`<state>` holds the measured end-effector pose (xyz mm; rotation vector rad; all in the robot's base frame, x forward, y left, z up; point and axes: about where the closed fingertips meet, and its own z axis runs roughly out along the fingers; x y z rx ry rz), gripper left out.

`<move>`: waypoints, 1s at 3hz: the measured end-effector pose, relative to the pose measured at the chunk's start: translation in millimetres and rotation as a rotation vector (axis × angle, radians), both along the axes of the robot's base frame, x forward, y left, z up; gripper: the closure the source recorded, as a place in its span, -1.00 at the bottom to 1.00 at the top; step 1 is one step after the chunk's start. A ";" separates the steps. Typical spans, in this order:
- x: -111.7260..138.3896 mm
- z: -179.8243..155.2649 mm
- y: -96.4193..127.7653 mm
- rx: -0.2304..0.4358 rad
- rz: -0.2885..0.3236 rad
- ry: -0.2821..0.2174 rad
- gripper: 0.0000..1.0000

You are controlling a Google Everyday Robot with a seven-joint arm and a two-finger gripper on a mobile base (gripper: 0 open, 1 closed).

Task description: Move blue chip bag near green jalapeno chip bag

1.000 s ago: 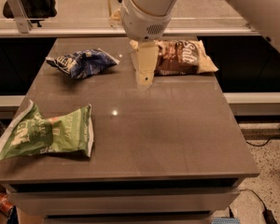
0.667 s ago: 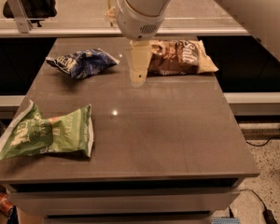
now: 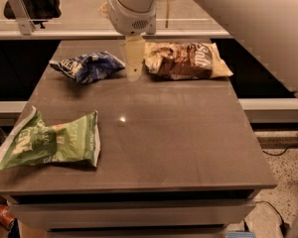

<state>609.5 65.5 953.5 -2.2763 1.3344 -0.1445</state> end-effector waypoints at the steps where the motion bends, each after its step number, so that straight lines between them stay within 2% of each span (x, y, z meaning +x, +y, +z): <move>1: 19.8 -4.4 22.2 -0.006 0.027 -0.020 -1.00; 3: 51.5 -32.0 57.1 -0.005 0.033 -0.033 -1.00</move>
Offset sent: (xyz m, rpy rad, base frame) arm 0.0604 0.0603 -0.0314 -0.0031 -0.0428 0.0260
